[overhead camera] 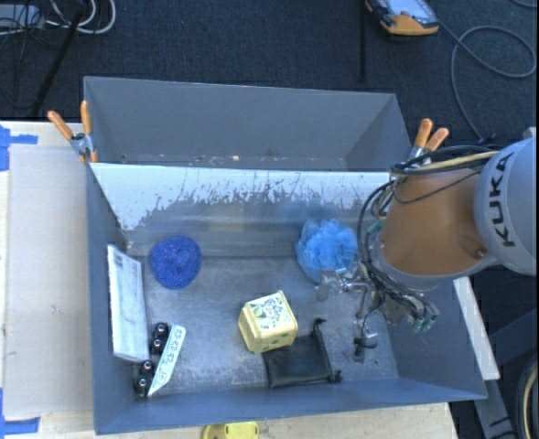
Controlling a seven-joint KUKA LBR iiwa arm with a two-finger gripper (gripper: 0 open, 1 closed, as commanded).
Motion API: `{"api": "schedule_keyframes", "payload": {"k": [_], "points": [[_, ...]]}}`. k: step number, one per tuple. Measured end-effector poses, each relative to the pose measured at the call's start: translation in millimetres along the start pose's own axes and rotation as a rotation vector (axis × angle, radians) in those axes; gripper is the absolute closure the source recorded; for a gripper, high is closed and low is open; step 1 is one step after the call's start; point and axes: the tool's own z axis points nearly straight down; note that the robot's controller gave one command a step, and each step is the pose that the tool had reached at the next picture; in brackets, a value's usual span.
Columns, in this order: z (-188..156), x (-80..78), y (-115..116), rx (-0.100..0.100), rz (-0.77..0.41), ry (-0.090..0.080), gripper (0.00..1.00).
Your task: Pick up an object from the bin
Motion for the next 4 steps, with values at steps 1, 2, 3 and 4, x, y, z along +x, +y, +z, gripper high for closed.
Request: {"api": "schedule_keyframes", "payload": {"k": [1,2,3,4], "points": [[42,30.4,16,0.002,-0.026,-0.006,0.0],[58,5.5,53,0.003,-0.199,-0.007,0.0],[61,0.9,76,0.002,-0.306,-0.007,1.0],[61,0.9,76,0.003,-0.307,-0.007,1.0]]}}
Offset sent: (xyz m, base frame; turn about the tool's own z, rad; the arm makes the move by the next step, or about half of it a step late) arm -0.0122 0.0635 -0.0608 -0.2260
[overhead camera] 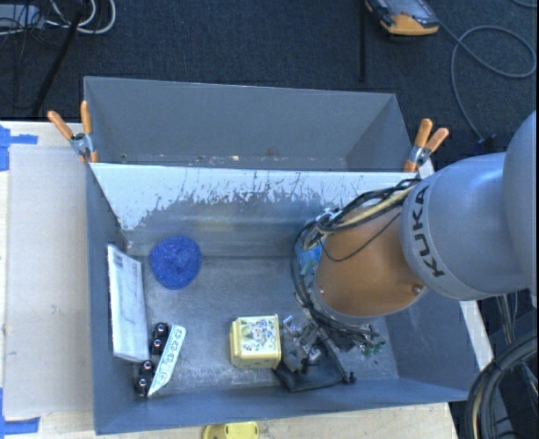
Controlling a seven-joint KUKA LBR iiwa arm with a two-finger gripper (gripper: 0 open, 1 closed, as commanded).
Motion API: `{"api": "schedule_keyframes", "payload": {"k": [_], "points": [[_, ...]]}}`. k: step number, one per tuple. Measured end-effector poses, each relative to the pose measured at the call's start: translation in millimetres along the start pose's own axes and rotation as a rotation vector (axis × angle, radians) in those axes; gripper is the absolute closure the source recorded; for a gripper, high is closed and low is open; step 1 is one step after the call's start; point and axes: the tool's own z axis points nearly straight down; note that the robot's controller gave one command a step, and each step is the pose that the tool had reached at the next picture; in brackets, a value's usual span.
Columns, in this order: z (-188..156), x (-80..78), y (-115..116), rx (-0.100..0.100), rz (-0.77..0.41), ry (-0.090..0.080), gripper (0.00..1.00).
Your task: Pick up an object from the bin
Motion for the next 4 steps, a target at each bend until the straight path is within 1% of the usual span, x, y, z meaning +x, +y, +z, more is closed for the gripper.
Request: {"api": "schedule_keyframes", "payload": {"k": [1,2,3,4], "points": [[-41,-2.1,1,-0.006,-0.016,0.011,1.0],[4,-13.7,-64,-0.003,-0.018,0.005,0.0],[1,-14.7,-64,-0.002,-0.02,0.002,0.0],[1,-13.7,-47,0.001,-0.064,0.003,0.0]]}}
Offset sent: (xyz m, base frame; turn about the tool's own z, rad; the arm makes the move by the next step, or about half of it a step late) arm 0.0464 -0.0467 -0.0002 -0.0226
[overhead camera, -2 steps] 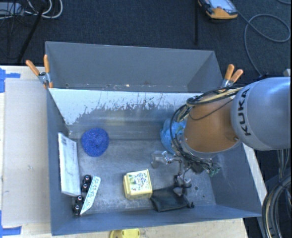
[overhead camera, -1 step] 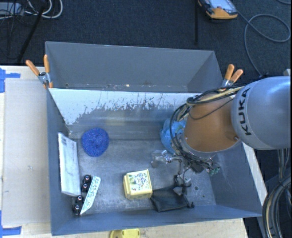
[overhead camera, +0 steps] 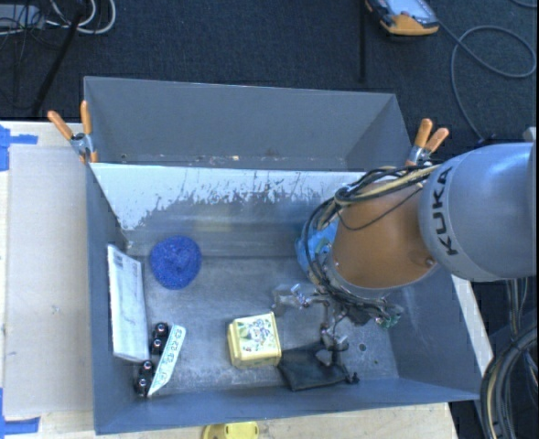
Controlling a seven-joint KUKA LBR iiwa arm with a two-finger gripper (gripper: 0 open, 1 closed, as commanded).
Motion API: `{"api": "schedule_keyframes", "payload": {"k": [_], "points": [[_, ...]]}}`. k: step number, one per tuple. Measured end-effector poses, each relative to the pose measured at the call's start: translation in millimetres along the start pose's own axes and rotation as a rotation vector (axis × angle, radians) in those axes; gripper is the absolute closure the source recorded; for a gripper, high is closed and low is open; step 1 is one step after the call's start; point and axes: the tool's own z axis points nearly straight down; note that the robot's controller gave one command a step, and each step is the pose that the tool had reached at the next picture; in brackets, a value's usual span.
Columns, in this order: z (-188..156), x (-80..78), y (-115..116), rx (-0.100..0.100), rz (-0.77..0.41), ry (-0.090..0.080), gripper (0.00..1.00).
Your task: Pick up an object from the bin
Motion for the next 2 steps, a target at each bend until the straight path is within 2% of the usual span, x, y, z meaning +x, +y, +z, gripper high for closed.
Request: {"api": "schedule_keyframes", "payload": {"k": [1,2], "points": [[-1,-5.6,29,-0.006,-0.191,0.0,0.0],[0,25.5,23,-0.003,-0.263,0.0,0.0]]}}
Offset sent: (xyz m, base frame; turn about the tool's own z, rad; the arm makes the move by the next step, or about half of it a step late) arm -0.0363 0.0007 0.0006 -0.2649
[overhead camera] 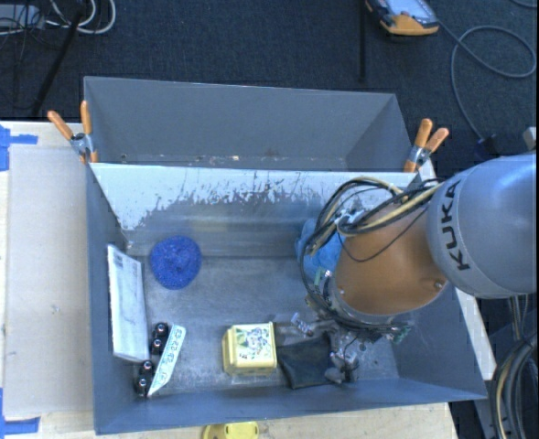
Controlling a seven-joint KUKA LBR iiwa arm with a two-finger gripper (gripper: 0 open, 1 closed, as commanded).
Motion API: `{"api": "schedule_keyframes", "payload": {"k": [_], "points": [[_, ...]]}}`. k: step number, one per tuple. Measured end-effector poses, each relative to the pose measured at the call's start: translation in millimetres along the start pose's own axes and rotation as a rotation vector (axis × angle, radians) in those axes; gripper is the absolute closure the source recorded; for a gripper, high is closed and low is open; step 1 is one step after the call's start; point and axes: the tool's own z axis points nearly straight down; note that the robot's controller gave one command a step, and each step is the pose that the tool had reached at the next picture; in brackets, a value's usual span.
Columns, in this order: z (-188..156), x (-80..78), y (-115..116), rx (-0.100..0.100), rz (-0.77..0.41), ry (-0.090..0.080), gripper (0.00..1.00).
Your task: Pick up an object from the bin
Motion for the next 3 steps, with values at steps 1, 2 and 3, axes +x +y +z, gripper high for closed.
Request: {"api": "schedule_keyframes", "payload": {"k": [1,2,3], "points": [[0,25.6,10,0.004,-0.24,-0.002,1.0],[0,25.6,10,0.004,-0.241,-0.002,1.0],[0,39.9,-16,0.0,-0.249,-0.001,1.0]]}}
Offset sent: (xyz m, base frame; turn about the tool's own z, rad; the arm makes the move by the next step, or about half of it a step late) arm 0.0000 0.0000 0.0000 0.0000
